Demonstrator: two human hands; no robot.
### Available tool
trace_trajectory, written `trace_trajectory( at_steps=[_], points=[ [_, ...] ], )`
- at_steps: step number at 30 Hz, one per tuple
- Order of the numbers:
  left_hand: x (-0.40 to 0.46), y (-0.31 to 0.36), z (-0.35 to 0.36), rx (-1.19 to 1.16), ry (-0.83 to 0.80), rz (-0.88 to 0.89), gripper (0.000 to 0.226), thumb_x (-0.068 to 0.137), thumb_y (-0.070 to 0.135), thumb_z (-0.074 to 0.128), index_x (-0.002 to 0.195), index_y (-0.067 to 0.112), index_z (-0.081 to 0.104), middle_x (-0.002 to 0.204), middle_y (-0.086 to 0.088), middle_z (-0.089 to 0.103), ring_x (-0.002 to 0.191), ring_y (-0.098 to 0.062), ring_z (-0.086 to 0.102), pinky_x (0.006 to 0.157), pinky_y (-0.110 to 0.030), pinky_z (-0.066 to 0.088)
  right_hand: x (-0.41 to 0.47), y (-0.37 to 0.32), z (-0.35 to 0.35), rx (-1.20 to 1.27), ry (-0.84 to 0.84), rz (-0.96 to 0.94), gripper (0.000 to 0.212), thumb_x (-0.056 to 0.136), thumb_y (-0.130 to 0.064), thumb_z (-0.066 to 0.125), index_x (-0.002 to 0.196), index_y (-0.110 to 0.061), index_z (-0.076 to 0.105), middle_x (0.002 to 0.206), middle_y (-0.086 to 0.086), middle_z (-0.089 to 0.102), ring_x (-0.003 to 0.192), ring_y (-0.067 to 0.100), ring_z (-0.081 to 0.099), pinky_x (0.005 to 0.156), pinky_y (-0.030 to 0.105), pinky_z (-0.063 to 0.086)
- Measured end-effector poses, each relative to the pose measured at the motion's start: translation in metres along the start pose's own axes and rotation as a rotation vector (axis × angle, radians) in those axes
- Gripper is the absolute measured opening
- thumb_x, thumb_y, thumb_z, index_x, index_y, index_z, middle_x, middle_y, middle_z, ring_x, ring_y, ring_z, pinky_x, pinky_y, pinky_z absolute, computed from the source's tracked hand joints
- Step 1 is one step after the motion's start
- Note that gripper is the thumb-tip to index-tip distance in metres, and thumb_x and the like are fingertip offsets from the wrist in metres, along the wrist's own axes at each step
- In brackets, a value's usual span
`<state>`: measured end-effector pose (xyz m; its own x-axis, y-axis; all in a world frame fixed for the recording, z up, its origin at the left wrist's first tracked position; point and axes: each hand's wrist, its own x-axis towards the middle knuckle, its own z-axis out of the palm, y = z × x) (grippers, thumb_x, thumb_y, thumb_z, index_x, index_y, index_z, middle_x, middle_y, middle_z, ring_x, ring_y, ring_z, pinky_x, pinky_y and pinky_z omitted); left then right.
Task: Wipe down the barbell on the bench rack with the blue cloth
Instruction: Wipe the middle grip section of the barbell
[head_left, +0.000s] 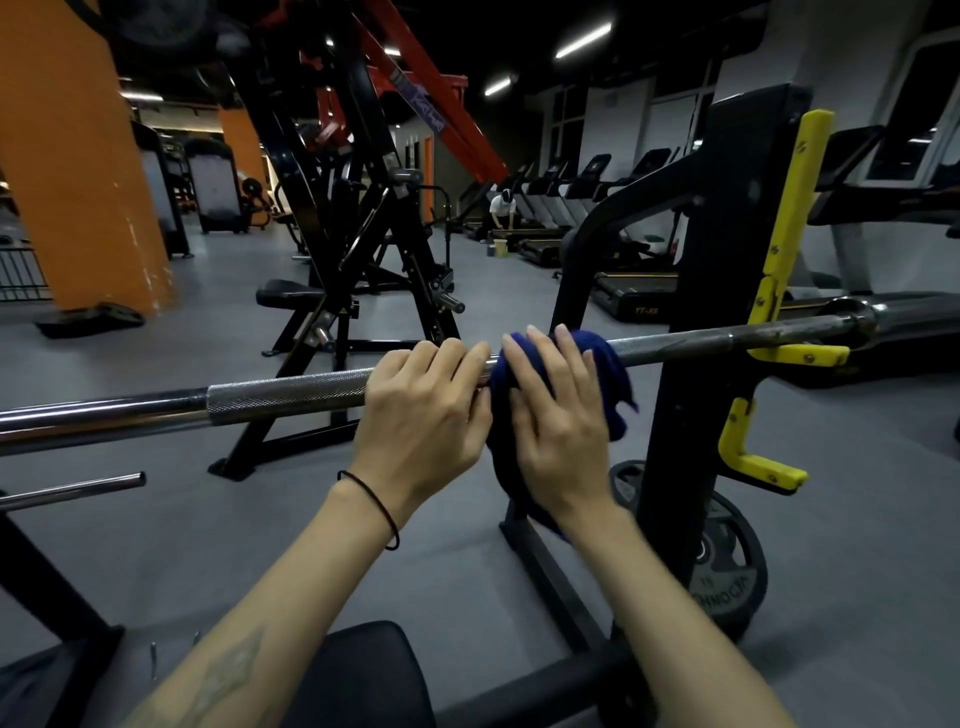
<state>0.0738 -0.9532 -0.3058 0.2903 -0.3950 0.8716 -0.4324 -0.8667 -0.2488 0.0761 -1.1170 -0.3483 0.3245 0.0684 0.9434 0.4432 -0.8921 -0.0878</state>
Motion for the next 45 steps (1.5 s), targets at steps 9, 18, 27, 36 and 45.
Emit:
trace_trajectory(
  at_steps=[9, 18, 27, 36, 45],
  points=[
    [0.0, 0.002, 0.001, 0.004, 0.011, -0.03, 0.037, 0.091, 0.03, 0.055, 0.122, 0.012, 0.064, 0.097, -0.004, 0.063, 0.082, -0.028, 0.057, 0.072, -0.04, 0.042, 0.009, -0.035, 0.022, 0.147, 0.166, 0.361, 0.046, 0.109, -0.026, 0.036, 0.148, -0.012, 0.056, 0.16, 0.009, 0.044, 0.158, 0.03, 0.016, 0.129, 0.052, 0.01],
    [-0.001, 0.003, 0.002, 0.006, -0.001, -0.039, 0.038, 0.089, 0.031, 0.058, 0.121, 0.013, 0.063, 0.099, -0.003, 0.062, 0.083, -0.027, 0.058, 0.075, -0.04, 0.044, 0.013, 0.02, 0.006, 0.022, 0.201, 0.404, 0.045, 0.109, -0.028, 0.035, 0.141, -0.013, 0.062, 0.153, 0.011, 0.051, 0.154, 0.03, 0.027, 0.129, 0.05, 0.011],
    [-0.003, 0.0, 0.009, 0.024, 0.017, -0.036, 0.035, 0.093, 0.036, 0.062, 0.122, 0.015, 0.063, 0.1, -0.002, 0.063, 0.085, -0.026, 0.059, 0.076, -0.04, 0.045, 0.006, 0.045, -0.013, -0.106, 0.052, 0.103, 0.045, 0.112, -0.031, 0.036, 0.148, -0.015, 0.056, 0.155, 0.011, 0.05, 0.152, 0.03, 0.034, 0.128, 0.049, 0.018],
    [-0.002, 0.001, 0.009, 0.028, 0.005, -0.045, 0.036, 0.094, 0.04, 0.059, 0.121, 0.016, 0.061, 0.099, -0.001, 0.062, 0.085, -0.026, 0.058, 0.076, -0.039, 0.044, 0.003, 0.007, -0.002, -0.059, -0.009, -0.028, 0.044, 0.111, -0.024, 0.038, 0.151, -0.013, 0.052, 0.159, 0.012, 0.044, 0.154, 0.032, 0.03, 0.128, 0.051, 0.016],
    [0.001, 0.003, 0.01, 0.033, -0.003, -0.095, 0.038, 0.095, 0.049, 0.051, 0.114, 0.018, 0.063, 0.094, 0.001, 0.061, 0.082, -0.024, 0.057, 0.074, -0.038, 0.044, 0.008, -0.005, 0.01, 0.053, 0.137, 0.357, 0.046, 0.111, -0.027, 0.035, 0.15, -0.011, 0.053, 0.163, 0.011, 0.039, 0.158, 0.03, 0.016, 0.13, 0.047, 0.007]
  ],
)
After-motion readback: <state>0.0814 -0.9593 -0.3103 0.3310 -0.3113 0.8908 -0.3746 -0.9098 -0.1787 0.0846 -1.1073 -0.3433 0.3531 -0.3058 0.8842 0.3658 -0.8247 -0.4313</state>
